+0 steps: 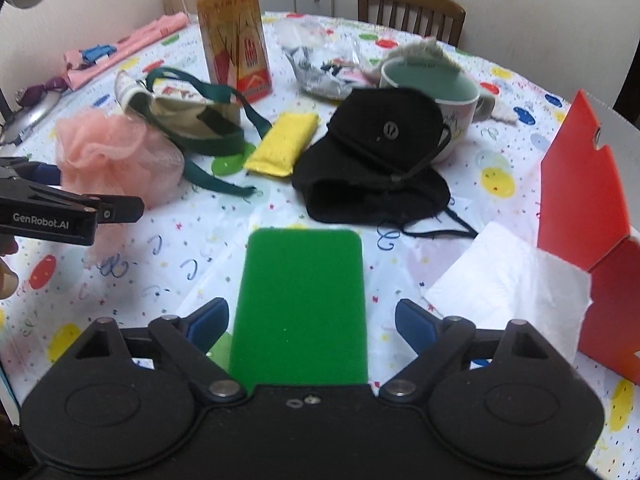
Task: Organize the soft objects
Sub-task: 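Grasp the pink mesh bath puff with the left tool while the right tool grasps the green sponge, then lift the bath puff and green sponge and carry both toward the open box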
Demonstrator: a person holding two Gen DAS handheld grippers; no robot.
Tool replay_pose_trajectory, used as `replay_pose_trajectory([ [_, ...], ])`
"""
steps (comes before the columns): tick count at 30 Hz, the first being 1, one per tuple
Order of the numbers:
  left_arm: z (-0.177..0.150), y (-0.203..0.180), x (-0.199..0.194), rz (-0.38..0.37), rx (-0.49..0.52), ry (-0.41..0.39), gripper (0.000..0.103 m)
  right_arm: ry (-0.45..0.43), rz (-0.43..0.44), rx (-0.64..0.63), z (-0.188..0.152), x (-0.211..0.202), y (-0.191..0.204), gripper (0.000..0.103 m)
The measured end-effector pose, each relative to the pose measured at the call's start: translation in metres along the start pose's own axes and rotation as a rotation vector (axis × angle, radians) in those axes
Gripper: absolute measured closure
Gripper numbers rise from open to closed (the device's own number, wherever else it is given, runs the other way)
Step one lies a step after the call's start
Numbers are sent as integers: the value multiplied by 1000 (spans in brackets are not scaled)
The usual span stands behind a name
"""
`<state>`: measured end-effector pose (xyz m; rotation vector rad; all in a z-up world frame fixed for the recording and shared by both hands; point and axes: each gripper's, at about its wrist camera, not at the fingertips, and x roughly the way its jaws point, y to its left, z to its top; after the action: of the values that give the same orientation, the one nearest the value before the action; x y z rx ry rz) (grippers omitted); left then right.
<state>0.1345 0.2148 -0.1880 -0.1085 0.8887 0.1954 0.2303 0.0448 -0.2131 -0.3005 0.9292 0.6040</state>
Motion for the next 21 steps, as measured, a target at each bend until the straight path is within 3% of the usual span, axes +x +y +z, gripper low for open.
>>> replay_pose_trajectory([
  [9,1,2,9,6,15,16,42,18,-33,-21,0,6,7,26],
  [14,2,6,6,8,-7,14,57,17,-42,-15,1,4,7,35],
  [21,2,10,-1,13,-7,3,73,6,-48,-18,1,-5,11,36],
])
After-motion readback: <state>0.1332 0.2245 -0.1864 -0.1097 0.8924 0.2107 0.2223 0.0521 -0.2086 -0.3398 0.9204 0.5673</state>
